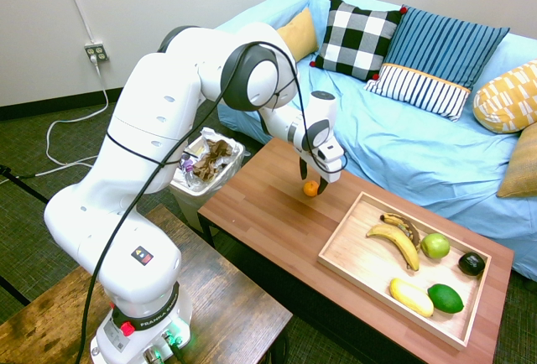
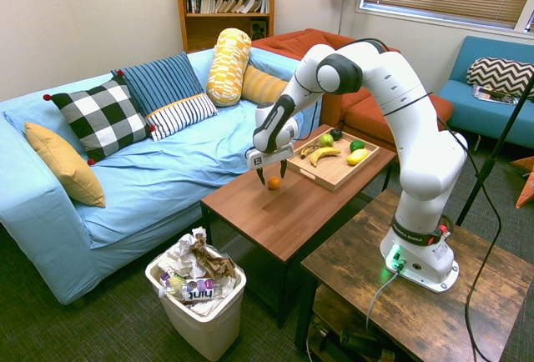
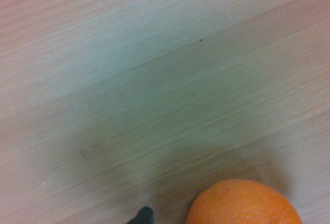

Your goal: Put the tangerine in the tray

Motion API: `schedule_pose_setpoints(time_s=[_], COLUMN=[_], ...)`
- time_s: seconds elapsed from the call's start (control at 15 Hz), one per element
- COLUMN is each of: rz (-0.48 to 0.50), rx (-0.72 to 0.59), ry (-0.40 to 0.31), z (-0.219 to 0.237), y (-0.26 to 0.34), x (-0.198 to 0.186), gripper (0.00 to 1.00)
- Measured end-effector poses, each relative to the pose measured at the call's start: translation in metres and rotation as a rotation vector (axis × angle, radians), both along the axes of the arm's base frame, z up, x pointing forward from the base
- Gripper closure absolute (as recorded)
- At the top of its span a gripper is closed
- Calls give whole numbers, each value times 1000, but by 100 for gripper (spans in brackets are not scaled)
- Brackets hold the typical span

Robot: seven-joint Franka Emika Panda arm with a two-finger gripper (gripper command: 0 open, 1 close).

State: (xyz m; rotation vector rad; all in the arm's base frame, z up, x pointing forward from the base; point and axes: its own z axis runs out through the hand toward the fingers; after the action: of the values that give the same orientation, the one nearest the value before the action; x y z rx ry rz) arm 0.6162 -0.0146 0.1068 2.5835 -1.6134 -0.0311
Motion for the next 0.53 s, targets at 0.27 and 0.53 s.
schedule_pose_setpoints(time_s=[0.27,0.53], rz=[7,6], rx=[1,3], ry=[15,28], z=[-10,-9], y=[-2,-1], x=[0,1], gripper=[100,100])
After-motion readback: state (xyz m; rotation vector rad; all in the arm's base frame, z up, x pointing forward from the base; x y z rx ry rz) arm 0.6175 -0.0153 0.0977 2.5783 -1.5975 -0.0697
